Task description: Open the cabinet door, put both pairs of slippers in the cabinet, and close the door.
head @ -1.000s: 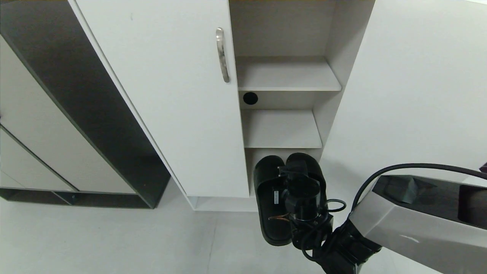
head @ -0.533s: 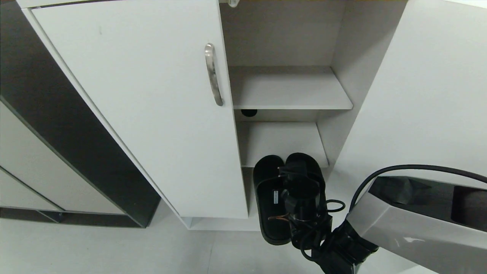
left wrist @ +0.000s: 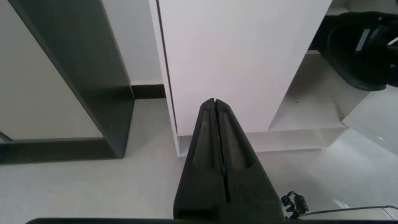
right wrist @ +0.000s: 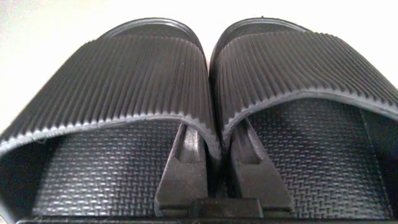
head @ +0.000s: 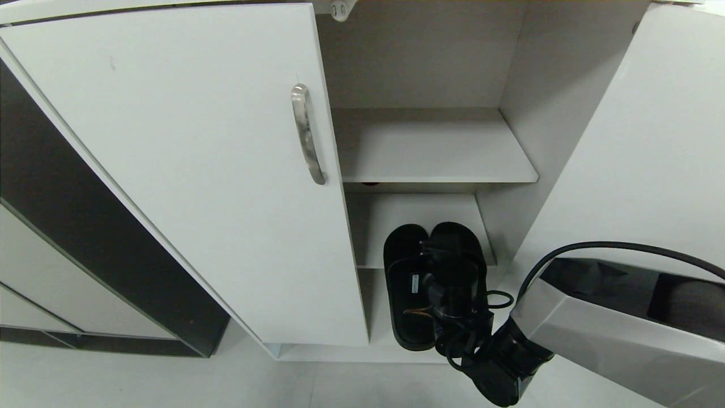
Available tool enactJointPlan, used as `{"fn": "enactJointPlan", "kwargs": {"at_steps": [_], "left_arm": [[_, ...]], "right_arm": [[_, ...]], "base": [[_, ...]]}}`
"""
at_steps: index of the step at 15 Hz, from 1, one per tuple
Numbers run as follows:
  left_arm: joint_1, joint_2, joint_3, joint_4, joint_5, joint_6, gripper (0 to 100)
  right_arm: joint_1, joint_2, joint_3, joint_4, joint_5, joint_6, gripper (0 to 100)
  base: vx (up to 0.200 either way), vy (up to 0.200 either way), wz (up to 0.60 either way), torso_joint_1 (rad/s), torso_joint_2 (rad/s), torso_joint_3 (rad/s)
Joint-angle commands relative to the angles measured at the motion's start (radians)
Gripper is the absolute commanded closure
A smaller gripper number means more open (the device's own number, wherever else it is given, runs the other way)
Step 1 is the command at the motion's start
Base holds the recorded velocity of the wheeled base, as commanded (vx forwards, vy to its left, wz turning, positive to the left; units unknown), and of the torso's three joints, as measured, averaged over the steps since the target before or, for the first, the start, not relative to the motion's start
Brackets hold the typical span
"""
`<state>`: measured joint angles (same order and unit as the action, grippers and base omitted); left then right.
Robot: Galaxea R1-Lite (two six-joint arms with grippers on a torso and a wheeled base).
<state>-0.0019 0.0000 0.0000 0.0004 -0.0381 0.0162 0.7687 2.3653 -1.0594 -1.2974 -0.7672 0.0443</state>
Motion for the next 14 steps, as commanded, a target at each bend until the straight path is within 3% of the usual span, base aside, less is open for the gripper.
{"fn": "enactJointPlan", "kwargs": {"at_steps": [1,8,14], "left_arm": [[0.000,0.002,0.000,0.000,0.001,-0.001,100],[0.000,0.002,0.000,0.000,0.004,-0.005,100],[0.000,0.002,0.000,-0.002,0.014,-0.007,100]], "right_arm": [[-0.039,0.066,-0.111,0.015,0.005,-0.032,100],[-0.120,0.193,-0.564,0.291,0.051,-0.057,100],[-0.158,0.273,-0.823,0.457,0.055,-0.057,100]], "base": [[0.000,0.000,0.00,0.000,0.00,0.000],[0.000,0.000,0.00,0.000,0.00,0.000],[0.000,0.000,0.00,0.000,0.00,0.000]]}}
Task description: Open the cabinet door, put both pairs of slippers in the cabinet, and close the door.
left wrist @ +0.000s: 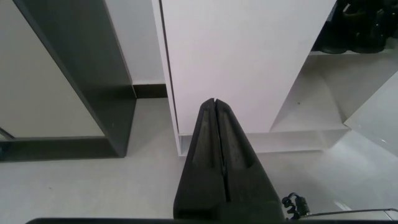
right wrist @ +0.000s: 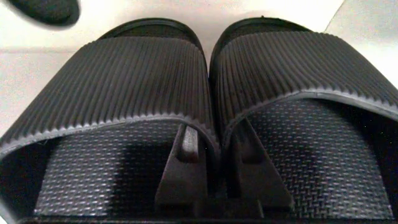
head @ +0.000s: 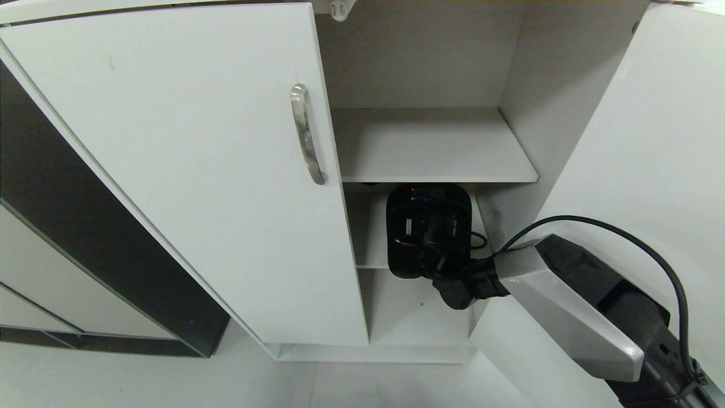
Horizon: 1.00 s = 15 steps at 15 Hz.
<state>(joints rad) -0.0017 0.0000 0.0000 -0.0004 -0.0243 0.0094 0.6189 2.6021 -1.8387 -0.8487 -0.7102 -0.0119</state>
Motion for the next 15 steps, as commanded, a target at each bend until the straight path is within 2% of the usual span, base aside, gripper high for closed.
{"fn": "enactJointPlan", "kwargs": {"at_steps": [1,7,8,12,15], "left_arm": [[0.000,0.002,0.000,-0.001,0.000,0.000,100],[0.000,0.002,0.000,-0.001,0.001,0.000,100],[0.000,0.002,0.000,-0.001,0.001,0.000,100],[0.000,0.002,0.000,-0.001,0.001,0.000,100],[0.000,0.002,0.000,0.000,0.001,0.000,100]], "right_arm": [[-0.010,0.052,-0.071,0.016,0.000,0.000,100],[-0.015,0.062,-0.088,0.034,0.006,0.000,100],[-0.015,0.064,-0.093,0.036,0.006,0.001,0],[-0.010,0.046,-0.043,0.031,-0.003,0.003,0],[0.013,-0.062,0.167,-0.073,-0.005,0.001,0]], "base": [[0.000,0.000,0.00,0.000,0.00,0.000],[0.000,0.000,0.00,0.000,0.00,0.000],[0.000,0.000,0.00,0.000,0.00,0.000],[0.000,0.000,0.00,0.000,0.00,0.000],[0.000,0.000,0.00,0.000,0.00,0.000]]}}
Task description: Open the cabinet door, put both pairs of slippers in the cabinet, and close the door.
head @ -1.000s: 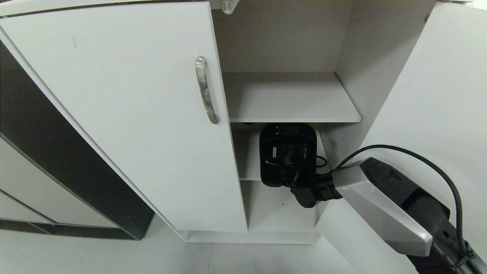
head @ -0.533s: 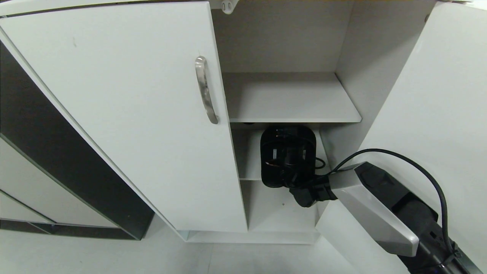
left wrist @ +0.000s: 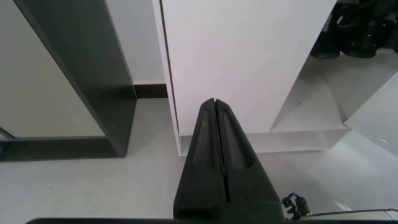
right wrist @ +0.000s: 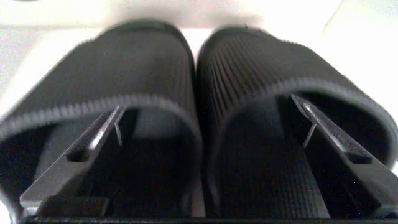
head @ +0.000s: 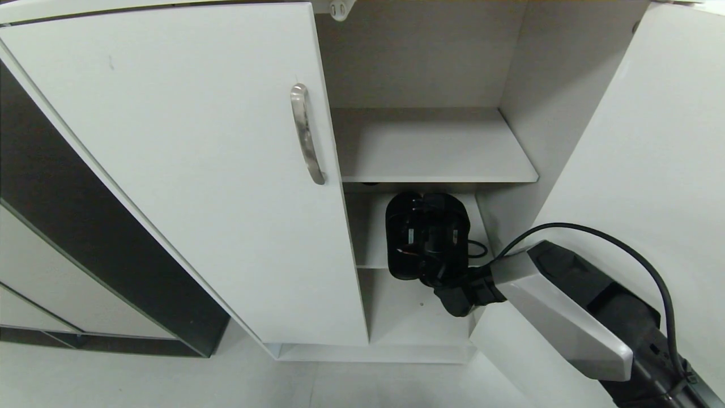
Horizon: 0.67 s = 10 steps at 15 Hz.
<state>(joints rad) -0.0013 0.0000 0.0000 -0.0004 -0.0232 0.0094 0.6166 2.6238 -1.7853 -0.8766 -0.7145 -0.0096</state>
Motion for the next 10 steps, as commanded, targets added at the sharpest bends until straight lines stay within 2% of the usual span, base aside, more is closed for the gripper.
{"fn": "enactJointPlan", "kwargs": {"at_steps": [1,5,8,10], "left_arm": [[0.000,0.002,0.000,-0.001,0.000,0.000,100],[0.000,0.002,0.000,0.000,-0.001,0.000,100],[0.000,0.002,0.000,0.000,-0.001,0.000,100],[0.000,0.002,0.000,-0.001,-0.001,-0.002,100]], "right_arm": [[0.022,-0.125,0.198,-0.093,0.000,-0.001,0],[0.072,-0.320,0.586,-0.309,0.000,-0.003,0],[0.107,-0.389,0.779,-0.432,0.001,-0.004,0],[0.129,-0.403,0.854,-0.486,0.001,-0.006,0]], "base": [[0.000,0.000,0.00,0.000,0.00,0.000],[0.000,0.000,0.00,0.000,0.00,0.000],[0.000,0.000,0.00,0.000,0.00,0.000],[-0.200,0.000,0.00,0.002,0.00,0.002]]}}
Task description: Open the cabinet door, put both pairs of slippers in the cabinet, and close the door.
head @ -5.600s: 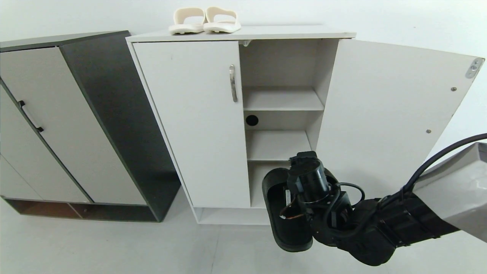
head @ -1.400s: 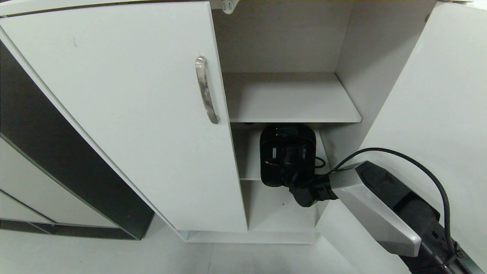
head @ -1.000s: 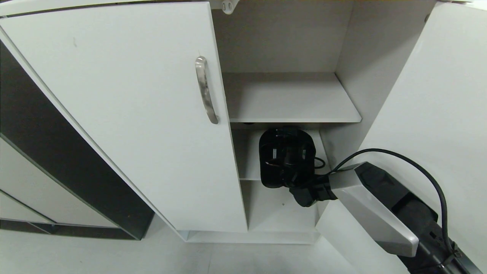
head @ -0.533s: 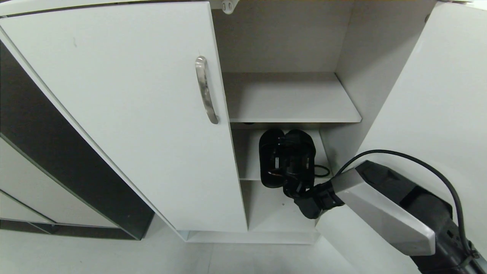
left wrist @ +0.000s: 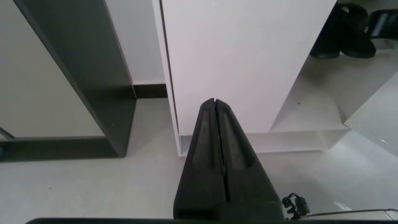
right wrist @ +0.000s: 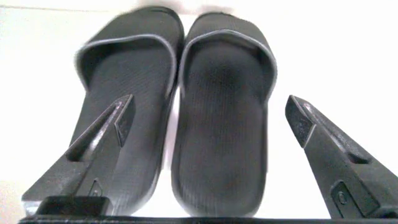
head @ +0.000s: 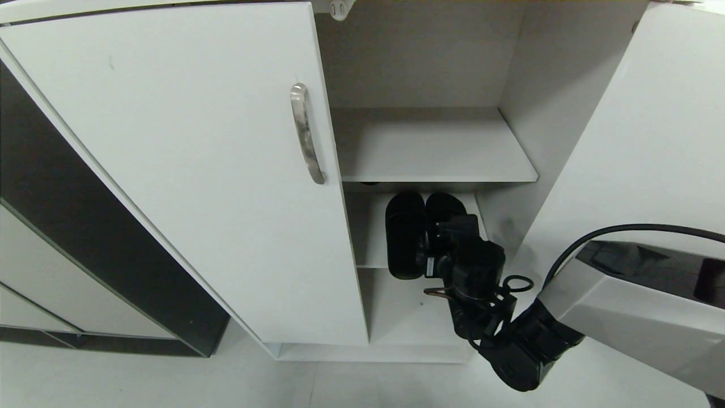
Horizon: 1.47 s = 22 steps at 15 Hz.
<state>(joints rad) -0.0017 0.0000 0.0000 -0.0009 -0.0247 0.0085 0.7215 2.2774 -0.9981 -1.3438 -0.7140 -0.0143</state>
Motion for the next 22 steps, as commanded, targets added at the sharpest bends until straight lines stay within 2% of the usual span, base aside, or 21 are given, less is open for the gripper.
{"fn": "enactJointPlan", "kwargs": {"at_steps": [1,6,19,22], "left_arm": [[0.000,0.002,0.000,-0.001,0.000,-0.001,100],[0.000,0.002,0.000,-0.001,0.002,-0.013,100],[0.000,0.002,0.000,-0.001,0.000,-0.013,100],[0.000,0.002,0.000,-0.001,0.000,-0.013,100]], "right_arm": [[0.033,-0.056,0.078,-0.035,0.001,-0.001,0],[0.039,-0.058,0.088,-0.041,0.001,-0.006,0],[0.036,-0.072,0.113,-0.040,0.008,-0.006,0],[0.033,-0.073,0.113,-0.040,0.008,-0.012,0]], "base": [[-0.200,0.000,0.00,0.002,0.01,-0.007],[-0.200,0.000,0.00,0.001,0.00,0.002],[0.000,0.000,0.00,0.000,0.00,0.000],[0.000,0.000,0.00,0.004,0.00,0.172]]}}
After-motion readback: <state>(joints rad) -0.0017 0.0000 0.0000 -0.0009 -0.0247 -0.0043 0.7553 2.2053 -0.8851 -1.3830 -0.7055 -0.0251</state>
